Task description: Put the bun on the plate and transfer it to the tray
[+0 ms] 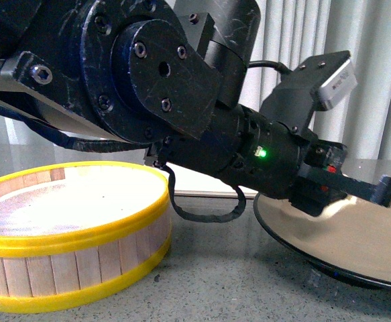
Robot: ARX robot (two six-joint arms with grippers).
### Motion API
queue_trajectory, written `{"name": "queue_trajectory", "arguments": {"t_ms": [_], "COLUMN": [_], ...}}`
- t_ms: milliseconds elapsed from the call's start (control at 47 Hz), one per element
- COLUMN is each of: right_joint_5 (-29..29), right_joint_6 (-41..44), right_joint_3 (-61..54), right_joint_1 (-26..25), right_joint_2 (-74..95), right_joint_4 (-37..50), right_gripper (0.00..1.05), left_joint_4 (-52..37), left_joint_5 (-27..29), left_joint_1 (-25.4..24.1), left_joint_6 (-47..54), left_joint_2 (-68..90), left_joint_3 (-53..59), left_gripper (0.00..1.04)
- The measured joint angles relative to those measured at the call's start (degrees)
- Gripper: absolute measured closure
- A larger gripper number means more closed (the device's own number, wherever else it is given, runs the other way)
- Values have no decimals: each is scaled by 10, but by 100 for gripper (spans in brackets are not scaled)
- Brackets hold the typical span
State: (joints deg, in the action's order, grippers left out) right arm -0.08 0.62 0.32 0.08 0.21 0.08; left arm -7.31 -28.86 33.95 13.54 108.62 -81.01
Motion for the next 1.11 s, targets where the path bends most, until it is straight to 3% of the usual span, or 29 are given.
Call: {"name": "queue_trajectory", "arguments": {"t_ms": [191, 404, 681, 723, 915, 1106], "right_joint_5": [0, 0, 0, 0, 0, 0], "right_joint_6": [0, 0, 0, 0, 0, 0], "right_joint_3": [0, 0, 0, 0, 0, 0], "right_joint_1": [0, 0, 0, 0, 0, 0], "right_joint_2": [0, 0, 0, 0, 0, 0], "right_joint_4": [0, 0, 0, 0, 0, 0], "right_gripper": [8, 8, 8, 8, 8, 8], "left_joint_4": [-6, -16, -31, -28, 16, 17], "left_joint_5": [16, 65, 64, 64, 80, 182], "left_joint_1": [19, 24, 10, 4, -74, -166], "left_joint_6": [0, -23, -82, -84, -88, -103], "left_joint_2": [10, 31, 16, 10, -32, -40], "left_joint_3": [0, -20, -27, -27, -25, -19], "left_gripper": [98, 58, 9, 5, 7, 7]}}
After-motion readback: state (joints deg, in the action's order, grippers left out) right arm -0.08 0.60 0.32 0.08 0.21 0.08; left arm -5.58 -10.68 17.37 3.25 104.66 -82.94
